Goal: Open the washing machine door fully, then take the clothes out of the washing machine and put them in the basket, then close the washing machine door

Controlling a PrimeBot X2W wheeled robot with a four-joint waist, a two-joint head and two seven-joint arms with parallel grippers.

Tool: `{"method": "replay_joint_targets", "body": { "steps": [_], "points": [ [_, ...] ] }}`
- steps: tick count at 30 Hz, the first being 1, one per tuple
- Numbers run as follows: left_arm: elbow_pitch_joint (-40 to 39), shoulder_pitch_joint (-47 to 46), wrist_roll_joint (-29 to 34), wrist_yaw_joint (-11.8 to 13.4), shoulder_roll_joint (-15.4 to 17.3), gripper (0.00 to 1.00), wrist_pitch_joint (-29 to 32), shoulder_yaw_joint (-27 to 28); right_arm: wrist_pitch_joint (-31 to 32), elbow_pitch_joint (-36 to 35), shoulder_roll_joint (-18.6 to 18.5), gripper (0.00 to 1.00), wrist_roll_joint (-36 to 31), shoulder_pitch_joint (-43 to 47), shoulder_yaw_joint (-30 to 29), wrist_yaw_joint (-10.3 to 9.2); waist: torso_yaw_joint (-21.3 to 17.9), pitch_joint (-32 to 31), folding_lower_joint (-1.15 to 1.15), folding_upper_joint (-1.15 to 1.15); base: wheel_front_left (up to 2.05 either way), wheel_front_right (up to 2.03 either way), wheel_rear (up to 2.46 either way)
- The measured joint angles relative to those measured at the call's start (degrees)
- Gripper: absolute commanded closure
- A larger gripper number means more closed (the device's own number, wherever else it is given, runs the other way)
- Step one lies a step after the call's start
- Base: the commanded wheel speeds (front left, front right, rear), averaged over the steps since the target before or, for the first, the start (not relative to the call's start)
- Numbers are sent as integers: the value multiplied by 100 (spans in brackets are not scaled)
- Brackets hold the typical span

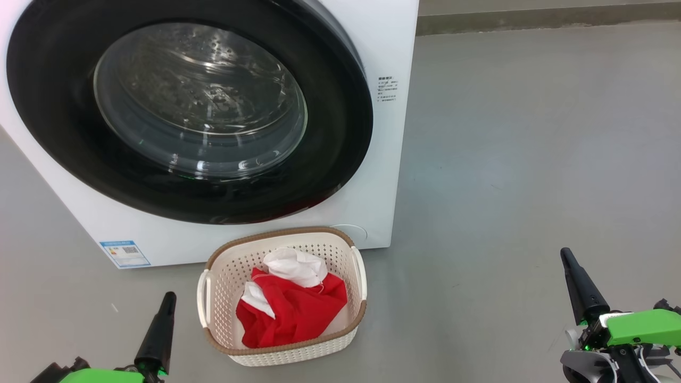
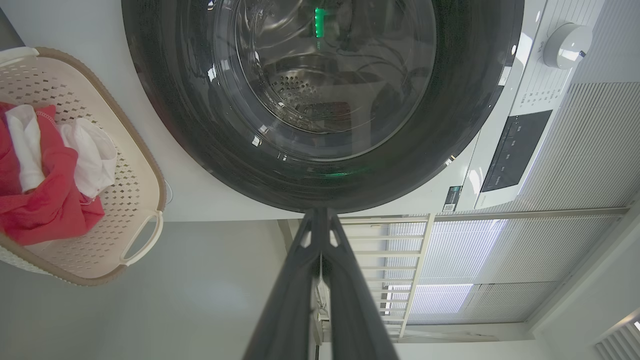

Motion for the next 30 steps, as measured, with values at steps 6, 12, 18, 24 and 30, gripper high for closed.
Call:
{"method": "replay_joint_targets", "body": {
  "steps": [6,12,18,24,30],
  "points": [
    [0,0,0,0,0,100,0,0,1,0,2,100,-1,0,-2,0,0,0,0,0,0,0,0],
    [0,0,0,0,0,100,0,0,29,1,4,100,-10,-1,-7,0,0,0,0,0,0,0,0],
    [0,0,0,0,0,100,0,0,42,1,7,100,-11,-1,-11,0,0,0,0,0,0,0,0],
    [0,0,0,0,0,100,0,0,42,1,10,100,-16,-1,-14,0,0,0,0,0,0,0,0],
    [0,0,0,0,0,100,0,0,42,1,12,100,-16,-2,-18,0,0,0,0,0,0,0,0]
  ]
}}
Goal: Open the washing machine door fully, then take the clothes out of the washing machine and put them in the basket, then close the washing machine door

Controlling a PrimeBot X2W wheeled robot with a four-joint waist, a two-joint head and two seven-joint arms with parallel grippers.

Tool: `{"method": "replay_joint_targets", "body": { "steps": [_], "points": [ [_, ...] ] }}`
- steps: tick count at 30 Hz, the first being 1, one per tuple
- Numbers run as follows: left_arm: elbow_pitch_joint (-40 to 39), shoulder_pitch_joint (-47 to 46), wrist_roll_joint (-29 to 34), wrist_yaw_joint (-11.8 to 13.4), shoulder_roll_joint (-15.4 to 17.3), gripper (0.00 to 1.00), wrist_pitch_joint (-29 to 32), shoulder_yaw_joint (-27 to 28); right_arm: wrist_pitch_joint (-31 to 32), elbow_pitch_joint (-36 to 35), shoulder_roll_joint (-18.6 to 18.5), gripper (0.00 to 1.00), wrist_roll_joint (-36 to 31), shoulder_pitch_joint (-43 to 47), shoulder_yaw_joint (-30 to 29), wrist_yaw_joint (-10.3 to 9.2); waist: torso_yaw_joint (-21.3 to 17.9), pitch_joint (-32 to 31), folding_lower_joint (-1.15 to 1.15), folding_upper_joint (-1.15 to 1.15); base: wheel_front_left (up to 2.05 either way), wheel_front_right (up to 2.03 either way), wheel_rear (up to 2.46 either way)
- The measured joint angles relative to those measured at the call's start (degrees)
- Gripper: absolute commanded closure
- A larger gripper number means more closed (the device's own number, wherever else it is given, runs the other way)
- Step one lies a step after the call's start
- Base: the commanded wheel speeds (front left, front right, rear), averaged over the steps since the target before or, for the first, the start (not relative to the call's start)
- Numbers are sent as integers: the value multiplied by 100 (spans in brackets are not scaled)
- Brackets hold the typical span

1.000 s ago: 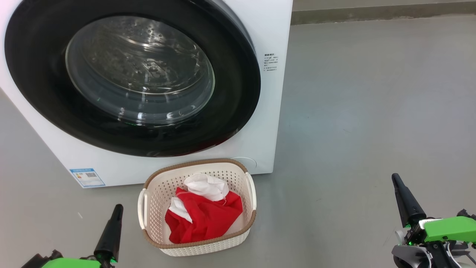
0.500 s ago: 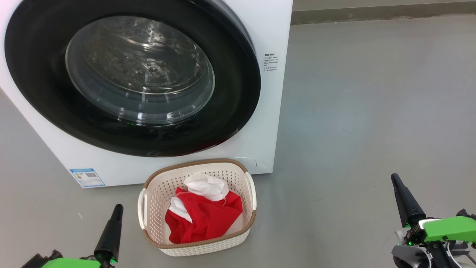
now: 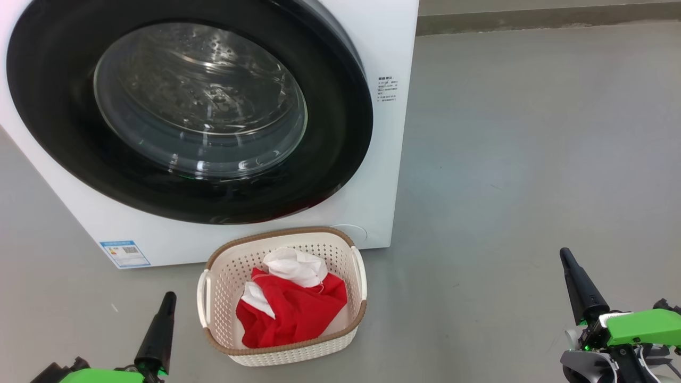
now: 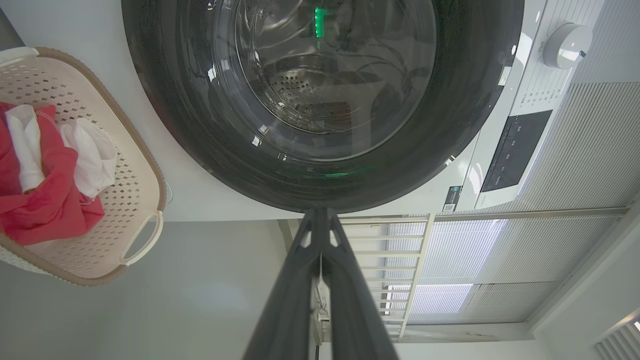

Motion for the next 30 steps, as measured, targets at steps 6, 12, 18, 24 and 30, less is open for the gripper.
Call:
{"method": "replay_joint_targets", "body": {
  "steps": [6,12,18,24,30],
  "points": [
    [0,0,0,0,0,100,0,0,0,0,2,100,0,-1,-3,0,0,0,0,0,0,0,0],
    [0,0,0,0,0,100,0,0,1,0,3,100,0,-1,-7,0,0,0,0,0,0,0,0],
    [0,0,0,0,0,100,0,0,1,0,4,100,-1,-2,-10,0,0,0,0,0,0,0,0],
    [0,0,0,0,0,100,0,0,1,1,5,100,-1,-3,-13,0,0,0,0,0,0,0,0],
    [0,0,0,0,0,100,0,0,1,1,8,100,-1,-4,-15,0,0,0,0,0,0,0,0]
  ]
}}
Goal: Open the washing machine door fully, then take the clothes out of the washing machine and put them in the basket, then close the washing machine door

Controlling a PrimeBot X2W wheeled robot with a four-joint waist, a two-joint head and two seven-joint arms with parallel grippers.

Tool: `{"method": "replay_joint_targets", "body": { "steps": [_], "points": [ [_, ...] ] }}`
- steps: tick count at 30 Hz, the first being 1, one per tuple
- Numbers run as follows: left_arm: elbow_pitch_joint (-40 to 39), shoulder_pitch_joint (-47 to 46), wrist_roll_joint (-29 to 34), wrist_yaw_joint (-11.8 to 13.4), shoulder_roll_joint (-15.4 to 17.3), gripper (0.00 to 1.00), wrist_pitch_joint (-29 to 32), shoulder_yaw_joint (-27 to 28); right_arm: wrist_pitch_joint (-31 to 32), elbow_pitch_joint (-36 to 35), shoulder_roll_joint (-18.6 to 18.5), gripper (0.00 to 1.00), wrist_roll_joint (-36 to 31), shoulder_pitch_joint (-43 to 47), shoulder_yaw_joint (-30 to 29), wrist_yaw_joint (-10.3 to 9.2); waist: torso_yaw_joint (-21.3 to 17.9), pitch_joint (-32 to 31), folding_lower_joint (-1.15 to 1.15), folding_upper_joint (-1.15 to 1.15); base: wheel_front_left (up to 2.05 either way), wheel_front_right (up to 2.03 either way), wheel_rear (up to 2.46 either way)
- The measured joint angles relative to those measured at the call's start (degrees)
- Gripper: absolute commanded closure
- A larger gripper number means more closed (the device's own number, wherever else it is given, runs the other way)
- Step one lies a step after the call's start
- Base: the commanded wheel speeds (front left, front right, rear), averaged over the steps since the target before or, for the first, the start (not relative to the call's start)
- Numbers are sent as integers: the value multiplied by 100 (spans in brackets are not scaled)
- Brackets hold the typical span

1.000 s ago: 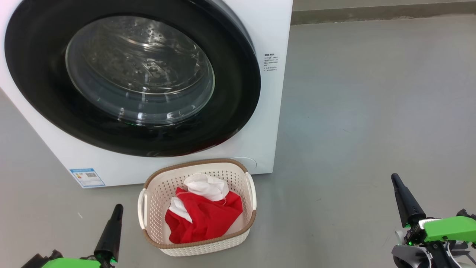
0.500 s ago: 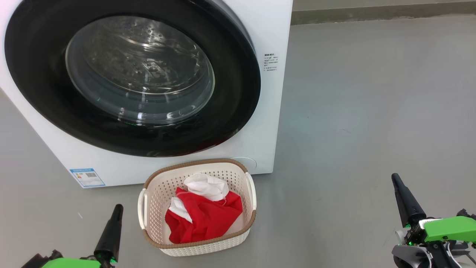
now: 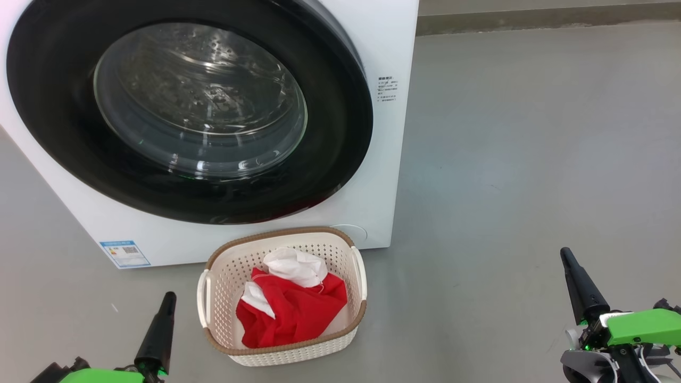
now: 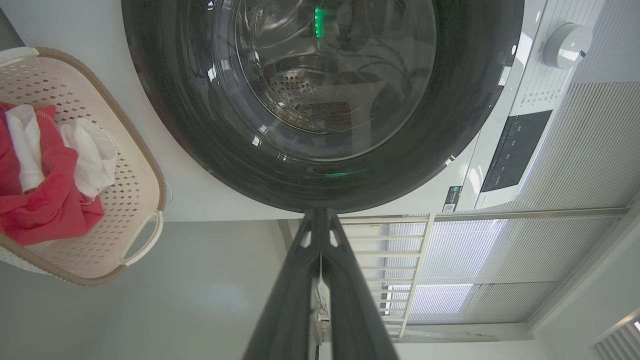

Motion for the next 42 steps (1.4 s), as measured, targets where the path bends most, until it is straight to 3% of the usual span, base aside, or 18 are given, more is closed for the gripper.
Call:
{"method": "replay_joint_targets", "body": {
  "steps": [42],
  "points": [
    [0,-1,0,0,0,100,0,0,1,1,22,100,-7,-7,-15,-1,0,0,0,0,0,0,0]
  ]
}}
